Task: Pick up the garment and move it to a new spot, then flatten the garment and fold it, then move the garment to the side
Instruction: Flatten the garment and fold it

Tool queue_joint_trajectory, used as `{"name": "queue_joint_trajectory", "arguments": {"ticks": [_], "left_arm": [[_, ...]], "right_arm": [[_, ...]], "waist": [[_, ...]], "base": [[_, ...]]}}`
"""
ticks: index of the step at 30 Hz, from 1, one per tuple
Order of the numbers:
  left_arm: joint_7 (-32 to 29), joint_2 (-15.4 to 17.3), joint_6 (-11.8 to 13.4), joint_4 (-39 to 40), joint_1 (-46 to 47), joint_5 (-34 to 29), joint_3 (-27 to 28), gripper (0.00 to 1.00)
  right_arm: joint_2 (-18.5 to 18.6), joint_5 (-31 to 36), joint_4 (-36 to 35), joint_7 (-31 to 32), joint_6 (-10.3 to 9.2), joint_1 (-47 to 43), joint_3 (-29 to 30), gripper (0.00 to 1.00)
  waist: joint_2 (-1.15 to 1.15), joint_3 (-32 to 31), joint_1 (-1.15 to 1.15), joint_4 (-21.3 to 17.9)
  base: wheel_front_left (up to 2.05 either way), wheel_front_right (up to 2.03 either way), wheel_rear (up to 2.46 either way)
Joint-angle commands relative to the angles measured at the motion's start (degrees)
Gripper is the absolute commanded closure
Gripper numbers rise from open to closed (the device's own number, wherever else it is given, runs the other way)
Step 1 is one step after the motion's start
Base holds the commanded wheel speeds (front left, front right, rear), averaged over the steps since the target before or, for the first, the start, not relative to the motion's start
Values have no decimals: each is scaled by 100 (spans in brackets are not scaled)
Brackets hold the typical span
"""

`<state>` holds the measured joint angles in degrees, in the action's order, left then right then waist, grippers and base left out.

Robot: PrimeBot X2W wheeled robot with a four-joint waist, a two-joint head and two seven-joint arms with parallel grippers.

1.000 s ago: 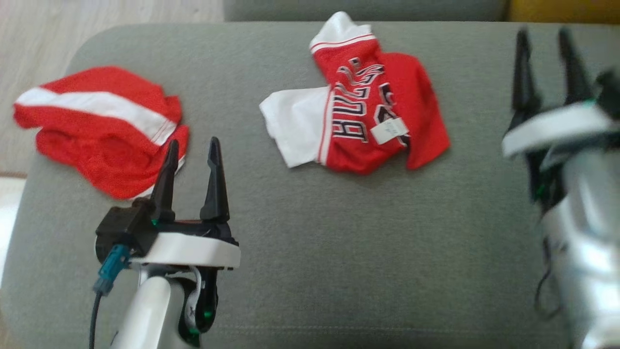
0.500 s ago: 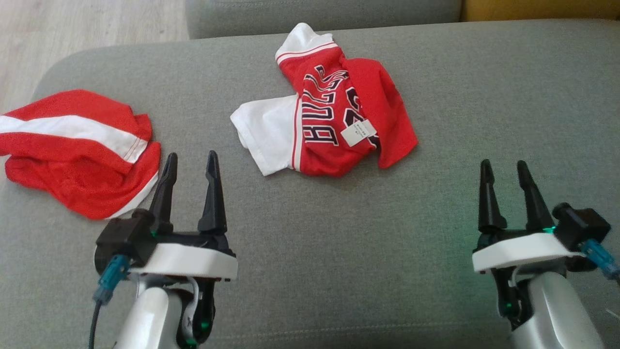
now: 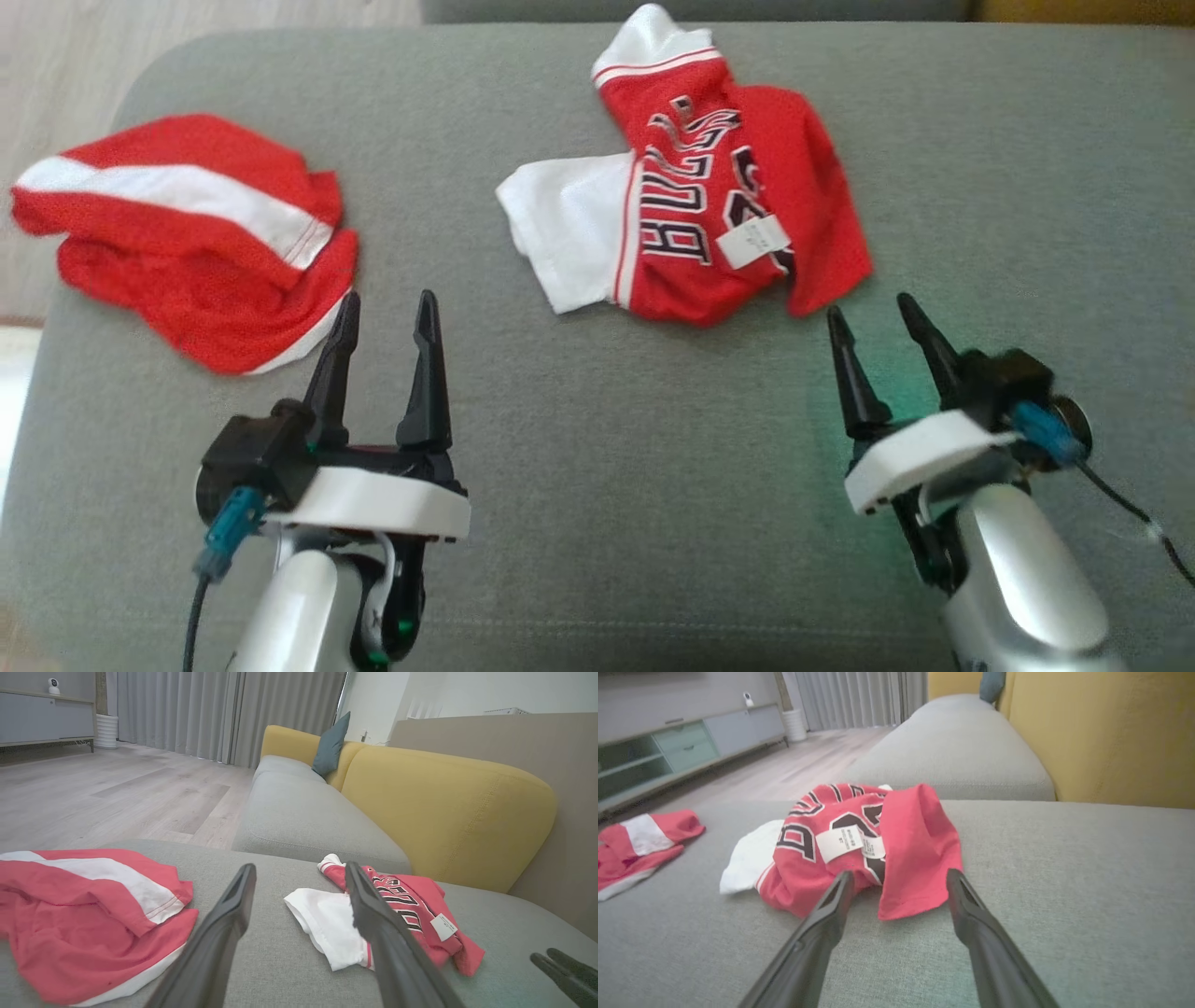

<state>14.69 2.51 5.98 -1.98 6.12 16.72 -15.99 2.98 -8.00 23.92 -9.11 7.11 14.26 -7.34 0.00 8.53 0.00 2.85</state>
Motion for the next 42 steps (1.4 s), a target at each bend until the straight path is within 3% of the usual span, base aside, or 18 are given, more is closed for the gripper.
{"name": "queue_joint_trajectory", "arguments": {"ticks": [1,7,18,19,20,21,31,36,42], "left_arm": [[31,37,-15,182,273,-23,145,0],[31,37,32,196,377,39,82,0],[31,37,72,250,494,94,78,0],[31,37,77,252,503,96,78,0],[31,37,81,251,513,97,79,0],[31,37,84,247,520,97,82,0],[31,37,91,172,432,104,168,0],[31,37,106,180,309,109,188,0],[31,37,114,198,175,114,214,0]], "right_arm": [[-10,172,-26,68,37,325,-163,0],[-10,1130,821,312,37,817,100,0],[-10,1879,1750,260,37,1369,721,0],[-10,1919,1809,244,37,1409,779,6],[-10,1963,1864,222,37,1446,826,71],[-10,2008,1920,203,37,1476,867,100],[-10,2190,1914,-110,37,1394,1562,100],[-10,2149,1562,-162,37,1261,1797,100],[-9,1978,583,91,37,1124,2041,100]], "waist": [[0,124,0,172],[0,365,0,576],[0,655,0,820],[0,673,0,815],[0,685,0,807],[0,691,0,794],[0,261,0,531],[0,52,0,383],[0,-153,0,220]], "base": [[0,0,0],[0,0,0],[0,0,0],[0,0,0],[0,0,0],[0,0,0],[0,0,0],[0,0,0],[0,0,0]]}}
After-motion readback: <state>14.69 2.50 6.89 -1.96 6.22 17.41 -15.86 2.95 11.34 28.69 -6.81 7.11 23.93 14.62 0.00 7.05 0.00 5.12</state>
